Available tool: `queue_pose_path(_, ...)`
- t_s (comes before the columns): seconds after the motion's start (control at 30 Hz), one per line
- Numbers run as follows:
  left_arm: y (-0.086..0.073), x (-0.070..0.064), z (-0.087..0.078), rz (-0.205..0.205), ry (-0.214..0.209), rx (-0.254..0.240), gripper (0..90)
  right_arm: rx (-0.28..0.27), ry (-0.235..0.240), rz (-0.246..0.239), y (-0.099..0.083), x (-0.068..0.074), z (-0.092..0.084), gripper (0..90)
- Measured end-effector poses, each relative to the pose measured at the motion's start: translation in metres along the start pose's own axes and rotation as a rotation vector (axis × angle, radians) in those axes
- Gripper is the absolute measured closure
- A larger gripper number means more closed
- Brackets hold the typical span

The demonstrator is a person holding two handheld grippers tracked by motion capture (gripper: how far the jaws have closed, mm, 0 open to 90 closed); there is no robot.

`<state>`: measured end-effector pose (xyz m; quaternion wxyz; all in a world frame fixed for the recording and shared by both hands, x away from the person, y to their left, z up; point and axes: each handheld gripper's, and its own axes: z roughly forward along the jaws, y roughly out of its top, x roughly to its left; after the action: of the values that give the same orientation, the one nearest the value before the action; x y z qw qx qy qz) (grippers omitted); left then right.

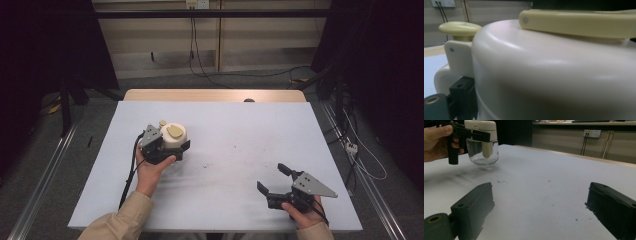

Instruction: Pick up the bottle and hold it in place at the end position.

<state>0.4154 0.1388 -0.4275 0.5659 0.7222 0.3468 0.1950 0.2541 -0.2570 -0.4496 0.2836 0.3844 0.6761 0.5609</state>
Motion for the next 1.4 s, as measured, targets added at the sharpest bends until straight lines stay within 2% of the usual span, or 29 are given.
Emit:
queue_pose_path(0.57,0.003,-0.007,0.015,-0.009,-0.021,0.000,5.9,0.000,0.000,0.001,0.000,0.000,0.000,5.7)
queue_pose_path(1.4,0.009,-0.015,0.029,0.005,-0.042,-0.003,5.9,-0.001,0.001,0.006,0.000,0.000,0.000,5.6)
